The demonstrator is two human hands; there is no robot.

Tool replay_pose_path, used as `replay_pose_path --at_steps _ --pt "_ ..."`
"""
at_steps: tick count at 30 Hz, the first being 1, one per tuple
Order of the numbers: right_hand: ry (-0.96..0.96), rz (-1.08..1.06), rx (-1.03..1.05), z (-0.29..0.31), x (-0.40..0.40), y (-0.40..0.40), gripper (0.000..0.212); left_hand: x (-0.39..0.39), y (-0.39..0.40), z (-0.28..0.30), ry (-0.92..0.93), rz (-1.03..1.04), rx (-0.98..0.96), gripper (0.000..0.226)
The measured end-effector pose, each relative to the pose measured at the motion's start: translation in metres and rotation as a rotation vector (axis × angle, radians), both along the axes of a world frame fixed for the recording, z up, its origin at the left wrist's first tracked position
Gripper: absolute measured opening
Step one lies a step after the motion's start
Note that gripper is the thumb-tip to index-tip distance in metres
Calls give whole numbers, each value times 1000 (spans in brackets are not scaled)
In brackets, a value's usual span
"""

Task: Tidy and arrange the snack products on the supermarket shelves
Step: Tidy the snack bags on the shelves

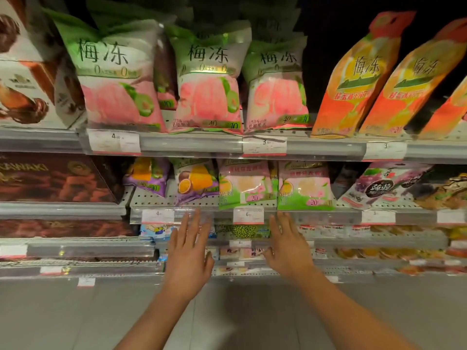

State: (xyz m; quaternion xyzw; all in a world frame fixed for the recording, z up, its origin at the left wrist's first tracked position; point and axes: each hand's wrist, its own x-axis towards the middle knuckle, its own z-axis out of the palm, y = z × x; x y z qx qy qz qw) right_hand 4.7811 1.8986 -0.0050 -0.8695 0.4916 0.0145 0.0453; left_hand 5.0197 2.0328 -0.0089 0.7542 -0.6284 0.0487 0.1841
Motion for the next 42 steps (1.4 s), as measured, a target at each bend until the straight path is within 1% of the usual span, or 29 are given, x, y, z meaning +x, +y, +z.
replay_pose_path --at_steps 2,3,6,8,10,13,16,18,20,23,27,28,30,32,34,35,36,37,39,40,42 --pt "-42 8 -60 -9 -2 1 86 0 -7 -19 -5 38 114 92" --pt "-71 14 -98 -14 -3 1 86 0 -11 -27 -3 57 136 95" --pt "-149 47 -248 -34 -6 -3 84 -3 -20 -47 22 99 80 93" --pt "-190 76 -388 -52 -7 -11 80 -3 -25 -60 10 110 -24 88" --pt "-282 102 -518 -74 -6 -23 73 -2 -32 -75 -8 108 -159 82" --pt "-515 118 -697 -110 5 -44 67 1 -51 -100 -48 117 -396 71" --pt "-731 120 -932 -136 20 -66 67 5 -73 -127 -105 122 -639 62" --pt "-784 138 -1066 -145 27 -77 64 10 -86 -142 -147 129 -762 63" --pt "-835 140 -1157 -152 32 -86 62 15 -97 -155 -169 126 -858 67" --pt "-902 135 -1231 -160 36 -92 62 20 -104 -167 -211 118 -943 72" --pt "-872 127 -1268 -163 40 -95 64 22 -102 -171 -270 101 -926 72" --pt "-867 132 -1263 -161 38 -96 64 22 -100 -168 -255 70 -931 70" --pt "-853 162 -1244 -159 32 -96 63 22 -89 -166 -160 -3 -980 64" --pt "-825 180 -1221 -159 25 -94 64 24 -75 -170 -66 -35 -1124 54" --pt "-829 175 -1199 -160 23 -90 64 31 -65 -184 -39 26 -1286 40" --pt "-844 168 -1193 -160 24 -88 64 35 -63 -193 -4 73 -1311 33" --pt "-856 161 -1187 -161 27 -86 64 39 -63 -203 52 128 -1281 29" --pt "-864 153 -1176 -163 29 -83 64 44 -65 -214 131 186 -1200 26" --pt "-874 130 -1136 -164 32 -79 65 55 -70 -229 331 302 -973 25" --pt "-870 120 -1115 -165 32 -77 65 61 -74 -235 424 351 -854 29" --pt "-848 114 -1089 -165 30 -74 67 70 -81 -235 531 412 -664 48"
